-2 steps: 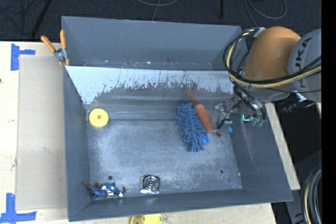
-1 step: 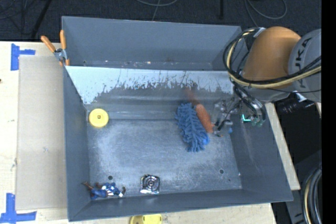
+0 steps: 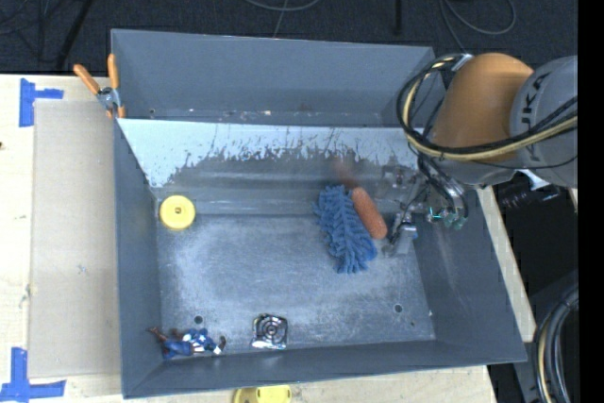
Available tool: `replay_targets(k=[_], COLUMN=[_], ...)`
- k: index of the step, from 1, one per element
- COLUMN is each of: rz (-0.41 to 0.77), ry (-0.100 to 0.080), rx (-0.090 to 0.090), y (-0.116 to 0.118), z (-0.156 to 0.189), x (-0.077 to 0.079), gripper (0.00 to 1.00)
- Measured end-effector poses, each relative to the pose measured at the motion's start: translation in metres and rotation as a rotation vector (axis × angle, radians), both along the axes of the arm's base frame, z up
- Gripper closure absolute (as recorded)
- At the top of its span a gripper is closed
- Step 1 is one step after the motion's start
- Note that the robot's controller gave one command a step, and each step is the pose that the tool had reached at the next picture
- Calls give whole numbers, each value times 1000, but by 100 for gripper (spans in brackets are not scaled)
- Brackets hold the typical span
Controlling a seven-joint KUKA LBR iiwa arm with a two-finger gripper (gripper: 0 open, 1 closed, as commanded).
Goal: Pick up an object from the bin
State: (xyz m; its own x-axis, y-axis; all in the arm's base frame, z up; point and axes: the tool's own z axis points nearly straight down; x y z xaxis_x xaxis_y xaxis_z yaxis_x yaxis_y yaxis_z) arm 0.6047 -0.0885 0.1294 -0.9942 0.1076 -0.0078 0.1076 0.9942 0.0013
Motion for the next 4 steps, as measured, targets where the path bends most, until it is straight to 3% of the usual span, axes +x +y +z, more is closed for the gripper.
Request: replay_targets(k=[1, 2, 3, 4], rz=[-51, 287, 195, -36], ry=[9, 4, 3, 5], rx=[0, -3, -1, 1], y=[7, 20, 22, 25], z=[-42, -53, -55, -57], x=[-3, 0, -4, -4], gripper=[0, 0, 0, 0])
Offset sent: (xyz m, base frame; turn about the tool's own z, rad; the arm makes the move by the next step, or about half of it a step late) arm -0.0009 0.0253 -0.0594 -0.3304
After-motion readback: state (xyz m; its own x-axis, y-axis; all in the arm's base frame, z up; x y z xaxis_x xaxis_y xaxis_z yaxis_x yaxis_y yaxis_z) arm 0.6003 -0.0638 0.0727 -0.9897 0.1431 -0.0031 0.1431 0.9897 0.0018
